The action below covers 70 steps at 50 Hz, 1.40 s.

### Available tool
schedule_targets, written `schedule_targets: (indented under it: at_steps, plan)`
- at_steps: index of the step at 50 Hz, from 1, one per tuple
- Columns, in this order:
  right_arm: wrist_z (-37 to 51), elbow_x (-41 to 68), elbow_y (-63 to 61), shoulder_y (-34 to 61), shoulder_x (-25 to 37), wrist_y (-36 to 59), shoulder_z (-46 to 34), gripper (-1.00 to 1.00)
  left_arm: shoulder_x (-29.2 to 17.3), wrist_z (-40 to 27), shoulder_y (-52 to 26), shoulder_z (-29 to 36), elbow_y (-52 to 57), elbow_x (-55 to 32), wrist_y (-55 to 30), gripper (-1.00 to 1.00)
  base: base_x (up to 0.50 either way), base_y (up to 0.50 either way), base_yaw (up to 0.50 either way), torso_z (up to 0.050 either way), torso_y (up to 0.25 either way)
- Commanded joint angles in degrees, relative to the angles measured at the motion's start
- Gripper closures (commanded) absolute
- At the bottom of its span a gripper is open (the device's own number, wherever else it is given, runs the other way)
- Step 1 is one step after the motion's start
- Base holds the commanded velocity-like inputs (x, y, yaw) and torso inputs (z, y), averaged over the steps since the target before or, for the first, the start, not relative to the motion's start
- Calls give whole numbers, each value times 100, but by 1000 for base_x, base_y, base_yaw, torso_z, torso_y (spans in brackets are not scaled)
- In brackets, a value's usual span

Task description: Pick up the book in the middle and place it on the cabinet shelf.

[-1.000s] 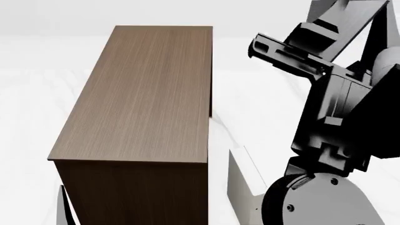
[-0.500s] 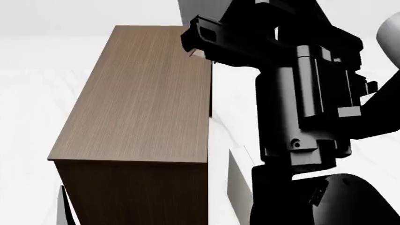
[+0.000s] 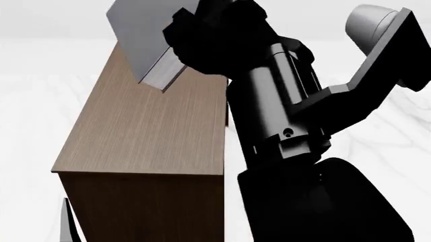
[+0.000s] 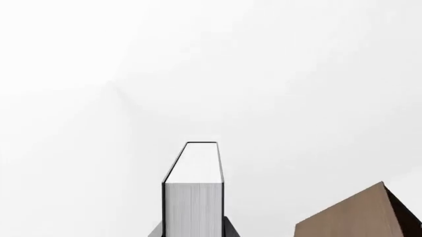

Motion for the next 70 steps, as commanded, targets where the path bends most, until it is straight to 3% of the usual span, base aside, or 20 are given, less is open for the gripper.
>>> schedule_targets:
  at_steps: [1,18,48,70]
  plan:
    - [-68,378,460,205,-482,-186,210,100,96,110,-4,-129,25,58,-43,-100,0,0,0,0,0]
    - [-92,501,1382,605,-1023,-449,-151,100,68,122,8,-67,-35,-6,0,-100,0,0,0,0,1]
    - [-545,682,3030,1201,-1086,-1283,-507,100,8,128,13,6,-140,-71,47,-100,0,0,0,0,1]
    - [-219,690,3497,1644,-1078,-1463,-1113,100,6,74,-31,44,-320,-35,164,-100,0,0,0,0,1]
